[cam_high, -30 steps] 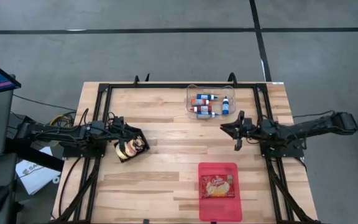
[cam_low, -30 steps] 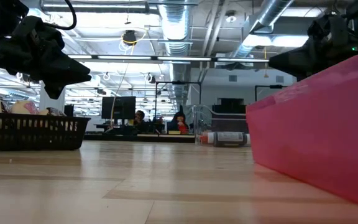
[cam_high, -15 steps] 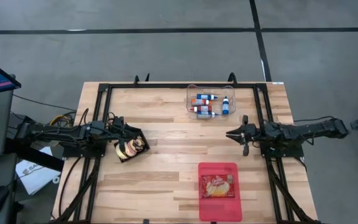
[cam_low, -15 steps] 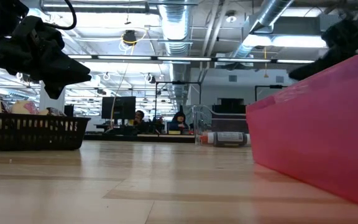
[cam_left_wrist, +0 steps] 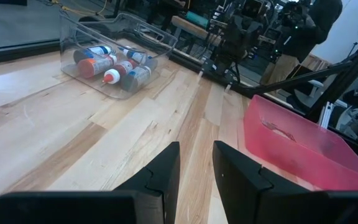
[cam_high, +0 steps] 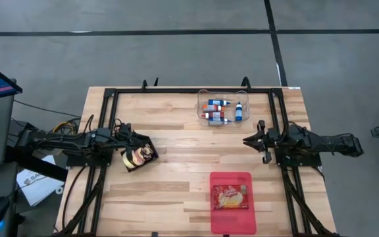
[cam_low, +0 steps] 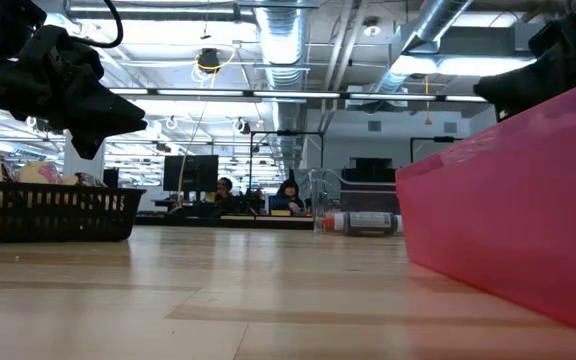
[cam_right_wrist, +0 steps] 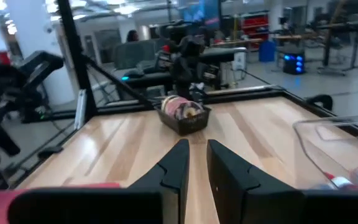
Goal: Pick & Place Food Item
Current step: Return to Home Position
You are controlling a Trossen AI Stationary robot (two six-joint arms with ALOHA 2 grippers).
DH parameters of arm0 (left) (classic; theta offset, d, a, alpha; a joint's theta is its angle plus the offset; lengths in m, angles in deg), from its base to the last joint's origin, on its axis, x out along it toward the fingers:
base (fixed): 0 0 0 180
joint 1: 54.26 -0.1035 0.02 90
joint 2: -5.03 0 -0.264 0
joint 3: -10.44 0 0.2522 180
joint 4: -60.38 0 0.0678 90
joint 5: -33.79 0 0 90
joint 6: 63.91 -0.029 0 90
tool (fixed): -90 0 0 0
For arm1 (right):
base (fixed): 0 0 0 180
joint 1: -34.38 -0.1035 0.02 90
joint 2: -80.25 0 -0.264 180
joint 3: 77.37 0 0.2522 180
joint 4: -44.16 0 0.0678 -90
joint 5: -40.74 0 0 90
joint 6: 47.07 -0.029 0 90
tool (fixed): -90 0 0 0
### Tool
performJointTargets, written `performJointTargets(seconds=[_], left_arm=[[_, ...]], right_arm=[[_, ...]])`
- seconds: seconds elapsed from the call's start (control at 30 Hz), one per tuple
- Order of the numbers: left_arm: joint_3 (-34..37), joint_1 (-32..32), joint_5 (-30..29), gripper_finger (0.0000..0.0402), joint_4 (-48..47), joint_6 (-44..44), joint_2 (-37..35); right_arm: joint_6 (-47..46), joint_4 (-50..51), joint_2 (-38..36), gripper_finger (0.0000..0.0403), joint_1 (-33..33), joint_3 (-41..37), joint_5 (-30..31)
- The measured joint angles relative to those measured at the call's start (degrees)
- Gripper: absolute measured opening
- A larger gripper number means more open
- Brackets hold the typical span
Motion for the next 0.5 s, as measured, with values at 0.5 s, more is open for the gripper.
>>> performJointTargets(seconds=[0.5], left_arm=[[0.0,0.0,-0.1,0.0092,0.0,0.0,0.0]], right_arm=[[-2.2,-0.1,0.1,0.0051,1.2,0.0,0.2]])
